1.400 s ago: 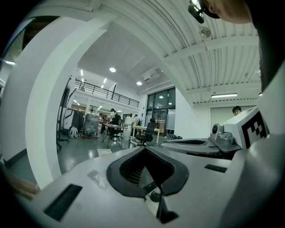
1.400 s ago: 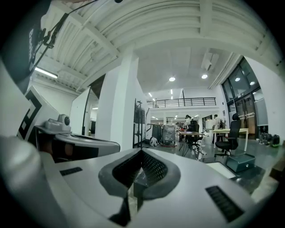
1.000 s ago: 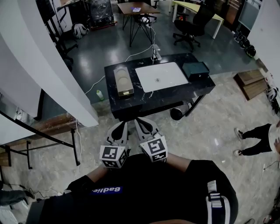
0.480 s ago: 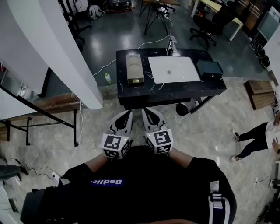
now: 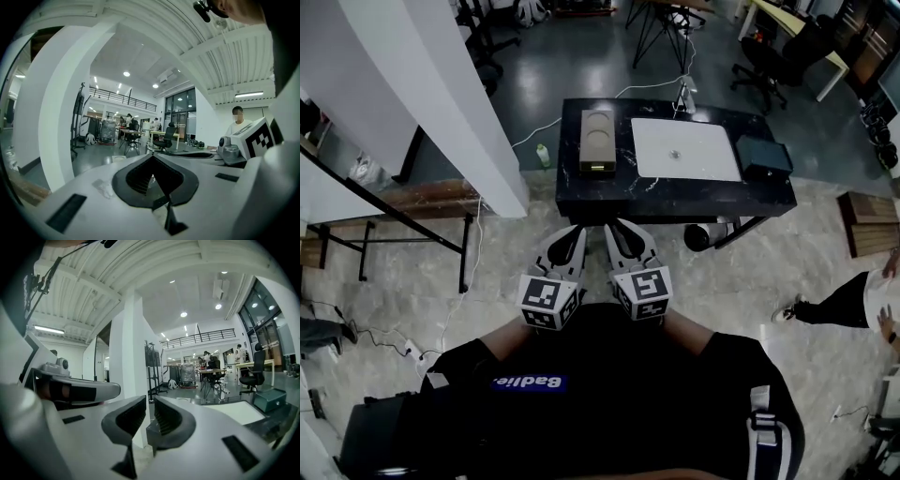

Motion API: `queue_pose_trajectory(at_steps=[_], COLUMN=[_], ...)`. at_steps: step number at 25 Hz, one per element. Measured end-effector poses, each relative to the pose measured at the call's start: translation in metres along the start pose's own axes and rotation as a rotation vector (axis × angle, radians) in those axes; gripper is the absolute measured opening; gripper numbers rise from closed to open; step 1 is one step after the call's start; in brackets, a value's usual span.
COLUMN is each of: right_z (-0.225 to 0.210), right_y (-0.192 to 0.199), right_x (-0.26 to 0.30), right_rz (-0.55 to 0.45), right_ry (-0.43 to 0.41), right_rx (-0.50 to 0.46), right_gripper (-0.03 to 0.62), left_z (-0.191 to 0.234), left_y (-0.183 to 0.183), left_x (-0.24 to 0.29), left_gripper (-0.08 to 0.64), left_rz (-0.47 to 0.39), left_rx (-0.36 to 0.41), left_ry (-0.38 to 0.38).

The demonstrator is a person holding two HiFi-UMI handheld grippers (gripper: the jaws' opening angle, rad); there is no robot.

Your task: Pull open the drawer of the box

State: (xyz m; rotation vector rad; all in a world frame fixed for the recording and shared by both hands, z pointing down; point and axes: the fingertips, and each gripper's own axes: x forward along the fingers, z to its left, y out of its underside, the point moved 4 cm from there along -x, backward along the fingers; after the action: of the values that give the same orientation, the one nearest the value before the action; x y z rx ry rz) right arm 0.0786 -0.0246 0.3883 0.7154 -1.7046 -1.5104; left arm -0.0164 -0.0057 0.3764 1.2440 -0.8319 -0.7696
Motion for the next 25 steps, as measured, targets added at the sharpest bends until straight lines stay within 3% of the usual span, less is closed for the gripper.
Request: queue_pose_trajectory(at_steps=[15,25], right_z=[-0.067,-0.070], right_y=[0.033,0.045], right_x=[0.004,0.029], right_rz=[0.071,0.107], right_ry=[-0.103,-0.110], right_rx=[0.074,0.098], right_gripper=[0.063,0.064], left_z=[-0.038,-0.020], left_y=[0.022,0.024], left_x=[0.026,0.029], left_gripper=[-0.008,-0.008], left_rz=[0.030,0.031], left_rx=[-0.035,-0.046], left_ry=[-0.154,-0.183])
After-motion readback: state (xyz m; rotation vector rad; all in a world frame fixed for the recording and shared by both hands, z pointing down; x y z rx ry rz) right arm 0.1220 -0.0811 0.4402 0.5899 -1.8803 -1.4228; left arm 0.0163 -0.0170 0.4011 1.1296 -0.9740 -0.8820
